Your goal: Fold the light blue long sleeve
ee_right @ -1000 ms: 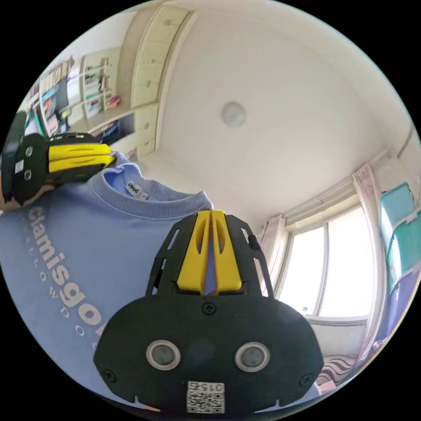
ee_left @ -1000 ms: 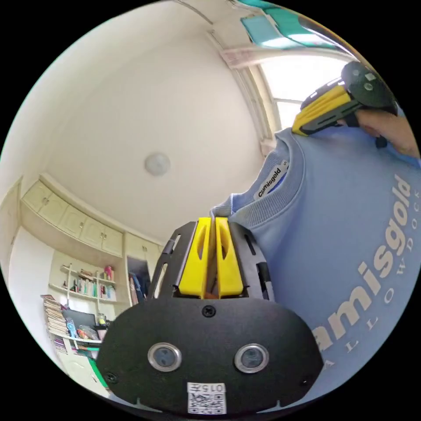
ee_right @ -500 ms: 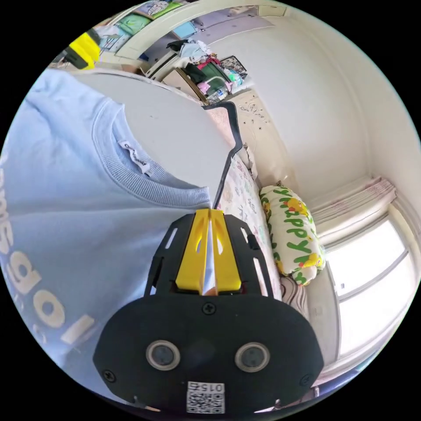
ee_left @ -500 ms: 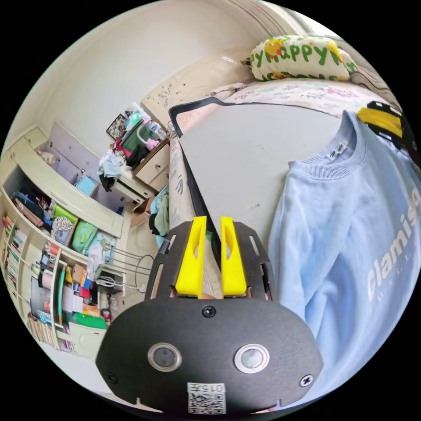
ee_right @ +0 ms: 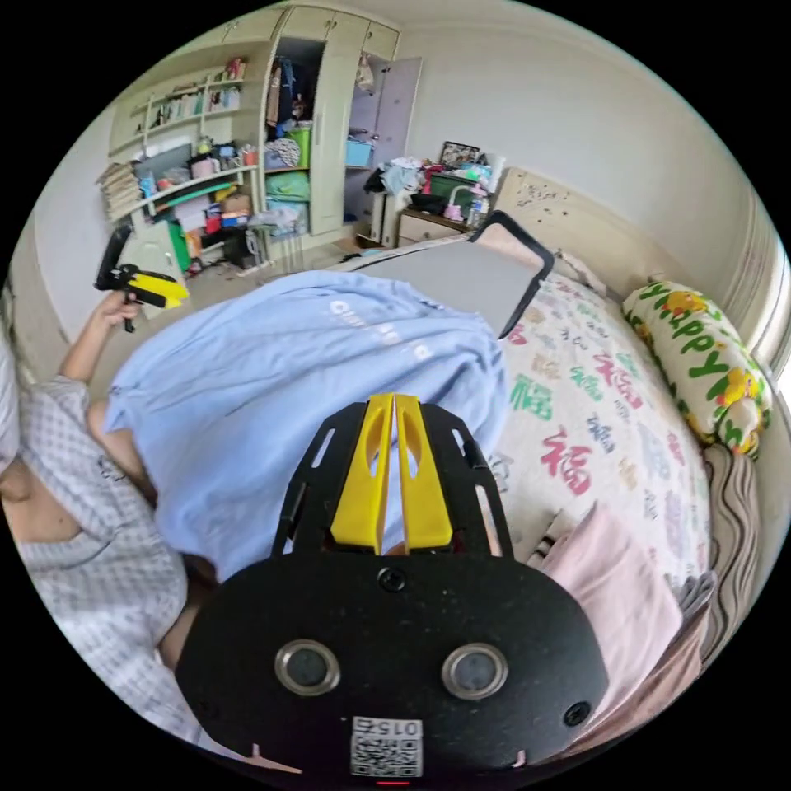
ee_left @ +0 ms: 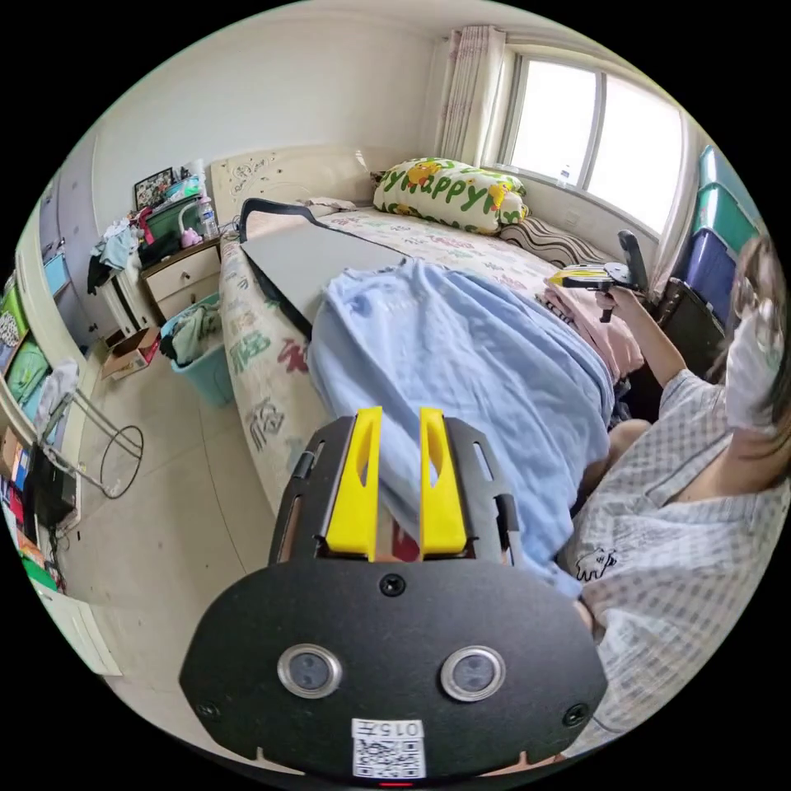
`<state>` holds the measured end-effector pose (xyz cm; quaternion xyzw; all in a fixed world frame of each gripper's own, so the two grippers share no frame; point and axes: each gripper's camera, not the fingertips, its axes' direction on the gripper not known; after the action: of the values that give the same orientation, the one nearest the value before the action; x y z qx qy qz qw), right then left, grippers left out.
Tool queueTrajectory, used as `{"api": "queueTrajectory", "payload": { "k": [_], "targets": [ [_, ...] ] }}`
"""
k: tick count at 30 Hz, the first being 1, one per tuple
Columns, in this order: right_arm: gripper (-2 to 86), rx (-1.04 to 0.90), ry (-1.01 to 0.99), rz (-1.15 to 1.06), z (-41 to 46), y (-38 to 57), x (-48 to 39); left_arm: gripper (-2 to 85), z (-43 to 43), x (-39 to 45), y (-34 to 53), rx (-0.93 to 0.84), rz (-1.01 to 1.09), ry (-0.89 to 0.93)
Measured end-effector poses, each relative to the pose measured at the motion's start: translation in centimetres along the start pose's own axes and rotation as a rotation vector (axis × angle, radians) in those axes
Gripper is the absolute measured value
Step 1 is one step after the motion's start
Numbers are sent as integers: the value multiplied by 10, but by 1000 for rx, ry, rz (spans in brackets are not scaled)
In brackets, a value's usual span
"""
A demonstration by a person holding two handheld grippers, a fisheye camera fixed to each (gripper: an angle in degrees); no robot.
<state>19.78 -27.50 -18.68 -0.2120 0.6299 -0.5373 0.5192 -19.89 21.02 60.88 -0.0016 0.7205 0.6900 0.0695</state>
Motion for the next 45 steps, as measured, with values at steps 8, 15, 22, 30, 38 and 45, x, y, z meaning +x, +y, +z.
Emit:
{"api": "queueTrajectory", "payload": {
  "k": [8, 15, 22, 30, 38, 45],
  "targets": [
    [15, 127, -82, 272, -102, 180, -42, 69, -66, 53, 138, 121, -77, -3],
    [74, 96, 78, 454, -119, 249, -78, 81, -67, 81, 119, -44, 55, -7],
    [127, -15, 20, 425, -110, 255, -102, 80, -54, 102, 96, -186, 161, -59],
    [103, -32, 6, 446, -94, 264, -95, 22, -61, 114, 99, -205, 184, -58],
    [46, 99, -64, 346, -192, 250, -50, 3, -155, 86, 89, -49, 193, -83],
    [21, 322, 669, 752, -326, 203, 117, 1, -254, -86, 87, 280, -466, -675]
  ]
}}
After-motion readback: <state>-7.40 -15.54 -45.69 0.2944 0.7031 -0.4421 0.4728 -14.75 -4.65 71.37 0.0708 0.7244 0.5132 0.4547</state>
